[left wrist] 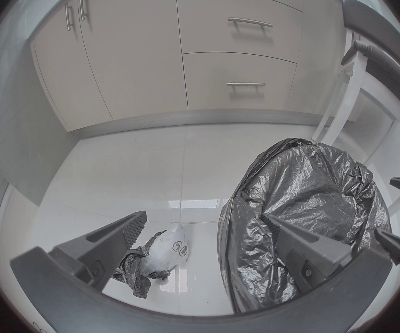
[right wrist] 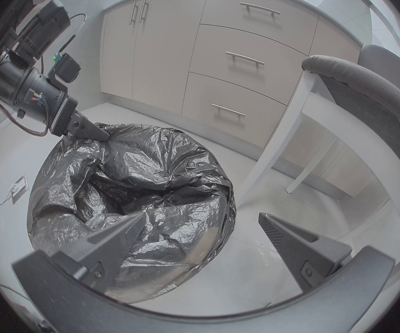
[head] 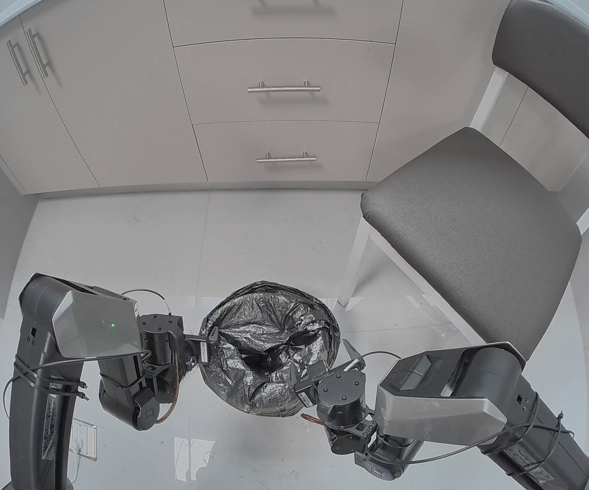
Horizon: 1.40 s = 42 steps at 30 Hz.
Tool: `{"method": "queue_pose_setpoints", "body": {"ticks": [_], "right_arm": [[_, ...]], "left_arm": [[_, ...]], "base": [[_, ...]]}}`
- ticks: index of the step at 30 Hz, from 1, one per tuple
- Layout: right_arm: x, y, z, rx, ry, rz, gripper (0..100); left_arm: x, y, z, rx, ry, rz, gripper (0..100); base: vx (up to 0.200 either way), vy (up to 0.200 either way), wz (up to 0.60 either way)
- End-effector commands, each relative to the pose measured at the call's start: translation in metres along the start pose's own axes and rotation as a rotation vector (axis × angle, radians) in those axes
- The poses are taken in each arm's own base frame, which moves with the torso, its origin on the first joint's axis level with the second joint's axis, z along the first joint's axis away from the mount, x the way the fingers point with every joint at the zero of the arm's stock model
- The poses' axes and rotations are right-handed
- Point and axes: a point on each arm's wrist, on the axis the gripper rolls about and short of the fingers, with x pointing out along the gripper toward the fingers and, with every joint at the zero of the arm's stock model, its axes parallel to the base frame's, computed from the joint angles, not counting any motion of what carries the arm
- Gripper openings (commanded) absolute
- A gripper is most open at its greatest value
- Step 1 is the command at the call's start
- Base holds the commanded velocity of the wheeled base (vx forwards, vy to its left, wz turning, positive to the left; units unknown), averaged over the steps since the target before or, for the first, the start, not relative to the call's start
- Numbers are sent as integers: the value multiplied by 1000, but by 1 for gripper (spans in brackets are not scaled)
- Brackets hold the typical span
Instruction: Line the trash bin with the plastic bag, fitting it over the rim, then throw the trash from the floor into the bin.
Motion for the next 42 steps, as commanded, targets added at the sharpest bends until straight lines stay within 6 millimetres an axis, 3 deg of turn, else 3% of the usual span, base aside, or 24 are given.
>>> {"method": "queue_pose_setpoints", "body": {"ticks": [1, 6, 14, 16, 17, 19, 28, 32, 42], "right_arm": [[0, 1, -5, -7, 8, 1, 100], [1, -1, -1, -1, 3, -4, 100], [-14, -4, 45, 19, -64, -22, 100], [-15, -4, 47, 19, -67, -24, 100], [-25, 4, 59, 24, -94, 0, 100], [-33, 11, 63, 20, -107, 24, 100], [-53, 32, 68, 10, -133, 89, 100], [-65, 53, 72, 16, -165, 137, 100], [-68, 89, 70, -16, -186, 258, 100]], "left_arm": [[0, 0, 0, 1, 2, -2, 100], [-2, 0, 3, -6, -5, -1, 100], [-12, 4, 26, -25, -55, 0, 100], [-12, 4, 26, -26, -57, 0, 100], [-13, 5, 27, -29, -60, 3, 100], [-13, 5, 28, -29, -61, 3, 100], [-15, 5, 35, -35, -80, 2, 100], [-15, 5, 34, -36, -79, 2, 100], [-15, 6, 35, -35, -80, 3, 100]], "base": [[0, 0, 0], [0, 0, 0], [0, 0, 0], [0, 0, 0], [0, 0, 0], [0, 0, 0], [0, 0, 0], [0, 0, 0], [0, 0, 0]]}}
